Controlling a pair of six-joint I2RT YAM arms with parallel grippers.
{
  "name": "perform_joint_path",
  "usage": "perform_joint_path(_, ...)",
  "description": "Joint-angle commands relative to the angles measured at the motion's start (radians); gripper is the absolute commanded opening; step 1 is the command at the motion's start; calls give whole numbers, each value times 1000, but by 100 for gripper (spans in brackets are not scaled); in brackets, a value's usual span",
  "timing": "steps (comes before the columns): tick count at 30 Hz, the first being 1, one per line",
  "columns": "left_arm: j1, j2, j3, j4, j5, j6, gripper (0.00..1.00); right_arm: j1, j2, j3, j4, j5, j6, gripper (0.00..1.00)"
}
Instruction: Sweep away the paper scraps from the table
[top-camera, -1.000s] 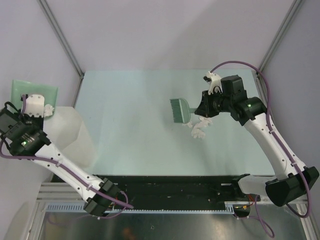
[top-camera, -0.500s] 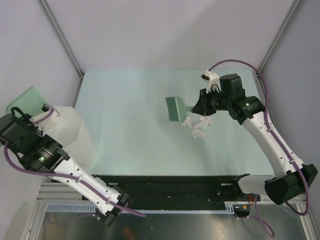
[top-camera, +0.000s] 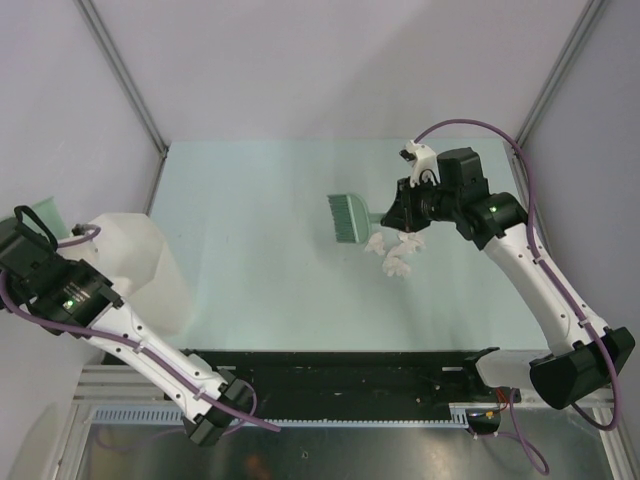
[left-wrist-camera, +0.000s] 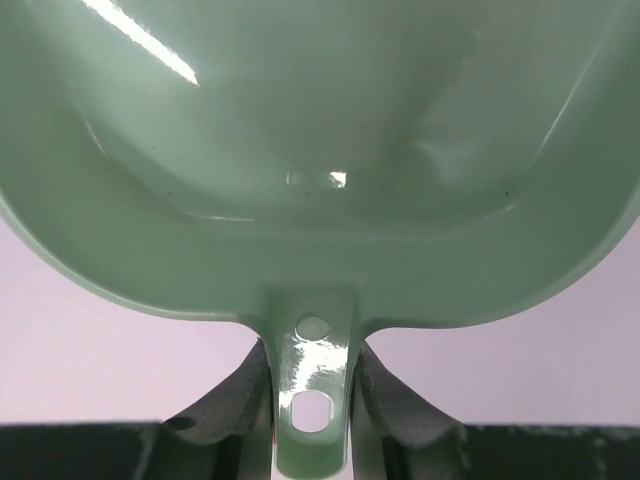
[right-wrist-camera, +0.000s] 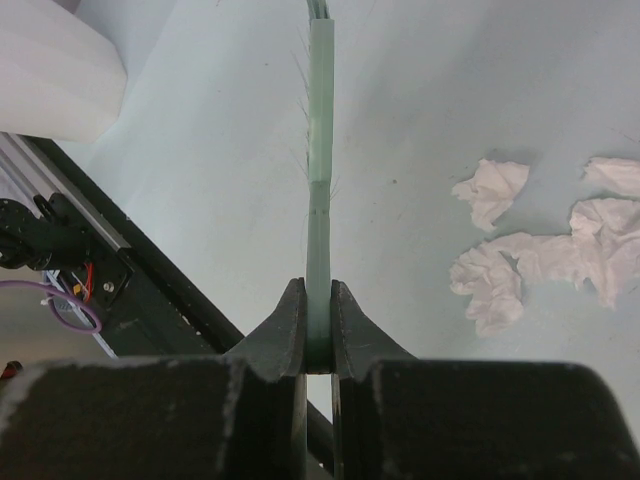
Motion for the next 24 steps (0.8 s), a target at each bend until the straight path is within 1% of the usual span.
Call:
perform_joint_path(1, -20, -6, 29, 70, -26, 361, 0, 9, -1, 3, 33, -3, -17, 0)
perform_joint_path(4, -20, 1, 42, 84, -20, 358, 0, 12, 1, 3, 38, 0, -15, 0)
perform_joint_path(7, -23, -5, 78, 102, 73, 302, 0, 12, 4, 3, 40, 23, -14, 0)
perform_joint_path(8, -23, -4, 107, 102, 224, 216, 0, 12, 4, 3, 41, 32, -12, 0)
perform_joint_path(9, -25, 5, 140, 99, 297, 159, 0, 12, 5, 1, 46, 43, -9, 0)
perform_joint_path(10, -25, 11, 201, 99, 366, 49, 0, 12, 4, 3, 49, 68, -8, 0)
perform_joint_path(11, -25, 17, 223, 99, 446, 7, 0, 12, 4, 1, 52, 84, -3, 0)
perform_joint_path(12, -25, 24, 241, 99, 484, -31, 0, 12, 5, 3, 59, 104, 7, 0)
perform_joint_path(14, -25, 28, 275, 99, 558, -152, 0, 10, 8, 3, 64, 201, 17, 0)
perform_joint_path(15, -26, 34, 290, 99, 640, -207, 0, 13, 11, 7, 58, 245, 18, 0)
perform_joint_path(16, -31, 40, 322, 99, 678, -329, 0, 15, 18, 8, 50, 349, 15, 0)
perform_joint_path(17, -32, 47, 345, 101, 722, -405, 0, 16, 34, 12, 41, 400, 11, 0)
perform_joint_path(18, -32, 63, 371, 101, 798, -486, 0, 19, 44, 14, 24, 499, 6, 0)
perform_joint_path(19, -34, 68, 403, 99, 840, -628, 0, 25, 54, 14, 17, 540, -6, 0)
perform_joint_path(21, -37, 65, 404, 99, 918, -732, 0, 30, 96, 14, 3, 597, -20, 0)
perform_joint_path(22, -48, 62, 393, 98, 995, -820, 0, 42, 110, 14, -2, 632, -25, 0)
perform_joint_path(24, -67, 65, 401, 99, 1034, -931, 0, 47, 149, 21, -9, 632, -35, 0)
